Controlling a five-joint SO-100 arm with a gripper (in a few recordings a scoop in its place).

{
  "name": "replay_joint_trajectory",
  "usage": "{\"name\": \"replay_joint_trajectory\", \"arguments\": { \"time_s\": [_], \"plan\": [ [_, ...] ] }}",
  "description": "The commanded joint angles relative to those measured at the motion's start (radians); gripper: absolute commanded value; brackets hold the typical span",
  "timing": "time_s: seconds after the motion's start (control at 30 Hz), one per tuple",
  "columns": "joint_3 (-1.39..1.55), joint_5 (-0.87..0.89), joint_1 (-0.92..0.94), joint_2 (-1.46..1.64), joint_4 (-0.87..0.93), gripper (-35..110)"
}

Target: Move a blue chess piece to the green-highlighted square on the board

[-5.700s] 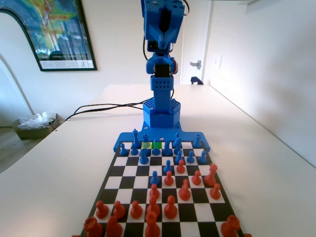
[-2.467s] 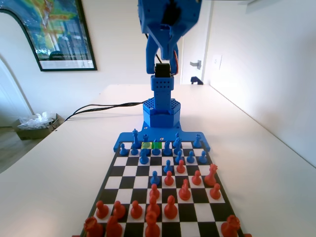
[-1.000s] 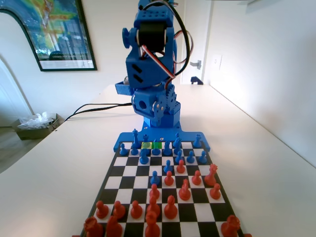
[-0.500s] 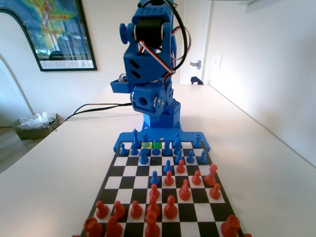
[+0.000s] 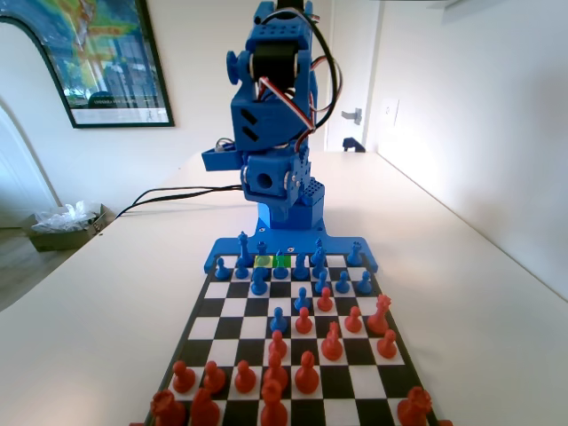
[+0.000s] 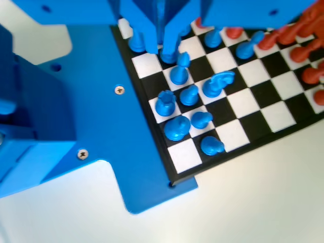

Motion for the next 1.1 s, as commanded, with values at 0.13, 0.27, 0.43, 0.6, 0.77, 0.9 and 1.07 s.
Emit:
{"name": "replay_joint_trajectory", "arguments": {
  "time_s": [0.13,0.27,0.43,0.6,0.77,0.9,1.07],
  "plan": [
    [-0.049,-0.169,-0.008,0.041,0.074,2],
    [-0.055,-0.218,-0.011,0.043,0.107,10],
    [-0.012,-0.239,-0.012,0.051,0.012,20],
    [0.048,-0.298,0.015,0.049,-0.109,20],
    [0.029,-0.307,0.023,0.021,-0.081,18],
    [0.048,-0.322,0.040,-0.003,-0.104,17],
    [0.081,-0.348,0.071,-0.034,-0.149,17]
  ]
}}
